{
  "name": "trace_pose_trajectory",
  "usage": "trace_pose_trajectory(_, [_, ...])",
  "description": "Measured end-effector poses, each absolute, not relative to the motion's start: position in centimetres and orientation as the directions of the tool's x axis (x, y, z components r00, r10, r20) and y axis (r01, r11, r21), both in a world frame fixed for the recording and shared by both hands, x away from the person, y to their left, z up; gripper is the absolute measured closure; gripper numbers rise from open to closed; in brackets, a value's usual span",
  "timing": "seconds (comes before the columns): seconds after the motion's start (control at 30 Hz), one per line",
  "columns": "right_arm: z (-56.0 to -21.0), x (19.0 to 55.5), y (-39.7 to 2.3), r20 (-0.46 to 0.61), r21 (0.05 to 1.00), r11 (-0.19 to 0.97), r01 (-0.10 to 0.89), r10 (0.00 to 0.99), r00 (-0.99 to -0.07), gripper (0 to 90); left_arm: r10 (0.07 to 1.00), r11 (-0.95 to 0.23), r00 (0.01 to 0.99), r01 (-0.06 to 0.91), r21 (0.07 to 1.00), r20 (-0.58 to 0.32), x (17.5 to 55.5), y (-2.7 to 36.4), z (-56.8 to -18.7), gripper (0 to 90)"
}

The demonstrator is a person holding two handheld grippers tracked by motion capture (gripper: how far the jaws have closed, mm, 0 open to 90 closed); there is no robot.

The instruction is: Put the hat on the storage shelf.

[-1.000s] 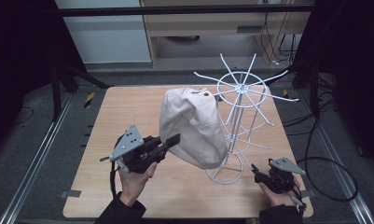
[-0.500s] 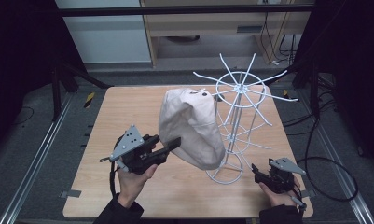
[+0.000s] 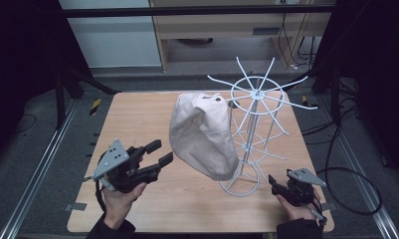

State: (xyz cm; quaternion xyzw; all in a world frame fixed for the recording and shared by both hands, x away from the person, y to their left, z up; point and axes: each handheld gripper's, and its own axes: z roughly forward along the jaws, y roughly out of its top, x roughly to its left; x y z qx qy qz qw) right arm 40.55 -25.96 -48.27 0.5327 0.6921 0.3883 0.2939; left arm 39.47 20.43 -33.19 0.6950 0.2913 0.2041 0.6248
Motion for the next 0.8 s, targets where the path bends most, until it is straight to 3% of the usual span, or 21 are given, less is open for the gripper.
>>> trace_pose_trajectory(0.27, [-48.3, 40.6, -26.0, 0.004, 0.851, 0.131, 0.509, 0.967, -0.256, 29.7, 0.742, -0.061, 0.664, 0.210, 0.976, -0.096, 39.1, 24.5, -35.7, 38.0])
trace_pose_trajectory(0.53, [-48.3, 40.6, -26.0, 0.009, 0.850, 0.126, 0.512, 0.968, -0.252, 29.4, 0.836, -0.070, 0.535, 0.329, 0.942, -0.124, 41.3, 27.9, -40.2, 32.3])
trace_pose_trajectory(0.8, [-48.3, 40.7, -25.9, -0.002, 0.849, 0.141, 0.509, 0.964, -0.265, 28.5, 0.919, -0.152, 0.392, 0.457, 0.877, -0.045, 42.8, 30.7, -45.4, 28.7])
